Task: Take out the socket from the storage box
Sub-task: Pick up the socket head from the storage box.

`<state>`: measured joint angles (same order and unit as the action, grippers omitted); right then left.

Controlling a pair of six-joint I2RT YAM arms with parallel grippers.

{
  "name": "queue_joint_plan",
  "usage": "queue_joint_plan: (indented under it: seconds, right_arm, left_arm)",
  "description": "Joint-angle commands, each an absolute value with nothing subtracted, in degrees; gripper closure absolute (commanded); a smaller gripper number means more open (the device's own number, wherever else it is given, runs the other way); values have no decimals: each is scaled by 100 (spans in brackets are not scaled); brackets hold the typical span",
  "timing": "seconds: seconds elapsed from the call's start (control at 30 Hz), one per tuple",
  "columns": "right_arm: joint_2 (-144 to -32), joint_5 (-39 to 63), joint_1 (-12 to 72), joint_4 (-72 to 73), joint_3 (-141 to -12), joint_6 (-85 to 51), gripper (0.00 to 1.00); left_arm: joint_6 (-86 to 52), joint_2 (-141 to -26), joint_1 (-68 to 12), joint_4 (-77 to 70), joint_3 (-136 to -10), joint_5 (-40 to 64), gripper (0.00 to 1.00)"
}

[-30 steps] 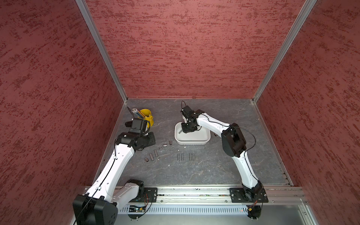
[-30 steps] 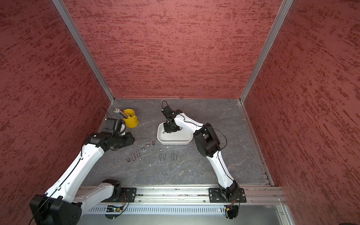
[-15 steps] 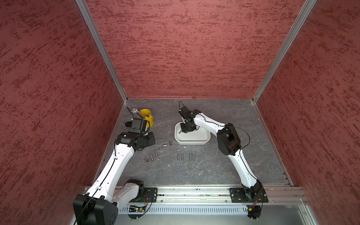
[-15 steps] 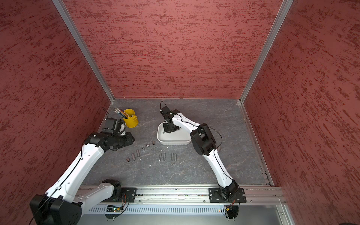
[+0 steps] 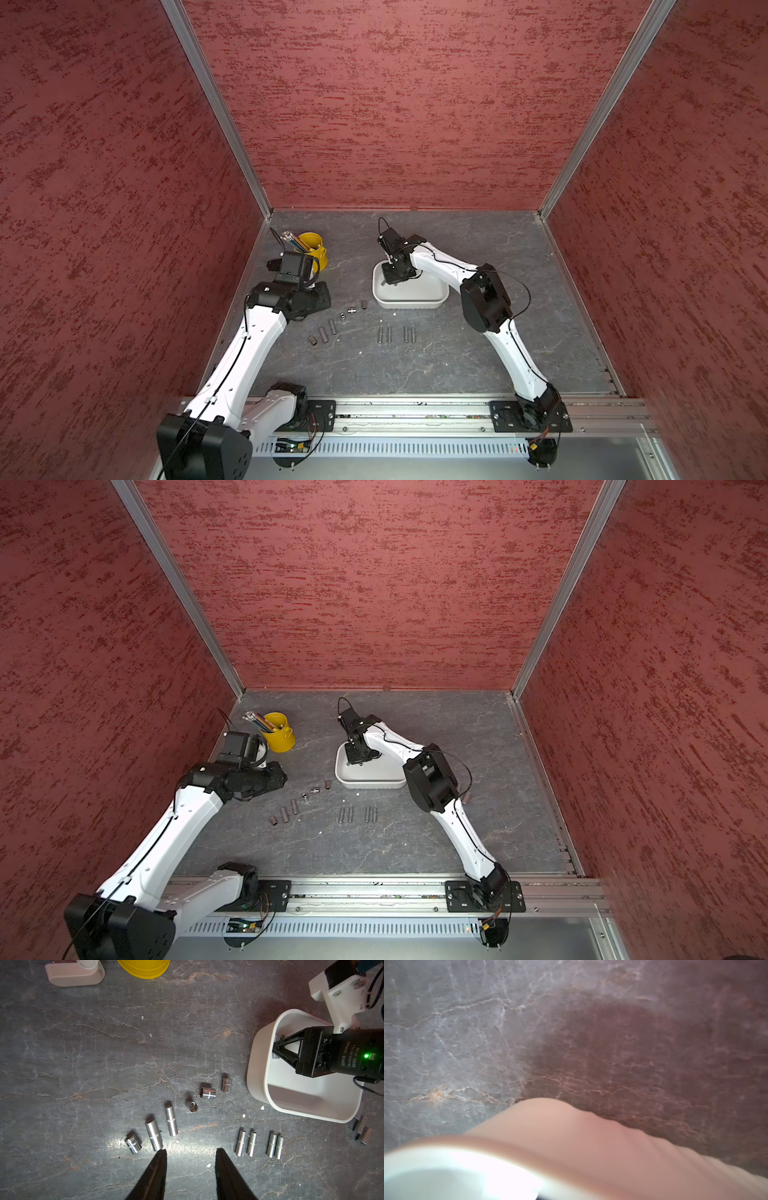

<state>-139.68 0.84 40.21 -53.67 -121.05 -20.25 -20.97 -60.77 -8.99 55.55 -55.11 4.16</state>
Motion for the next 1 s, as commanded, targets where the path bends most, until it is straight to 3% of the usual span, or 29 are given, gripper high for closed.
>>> queue_joint_plan:
  seconds: [0.0, 0.43, 0.77, 0.97]
  right_arm:
    - [-13424, 118, 4080, -5402, -11919, -2276, 91]
    - [-11467, 137, 4078, -5410, -10545, -3184, 91]
    - [-9300, 571, 4126, -4339, -7546, -4075, 92]
    - [-8752, 710, 4323, -3515, -6034, -4523, 91]
  left_arm:
    - [-2048, -6074, -861, 5485, -5463, 421, 59]
    - [-2048, -6091, -866, 5484, -5458, 463, 59]
    - [-2039, -6056, -869, 5476, -5450, 510, 58]
    - [-2031, -6064, -869, 5466, -5460, 551, 58]
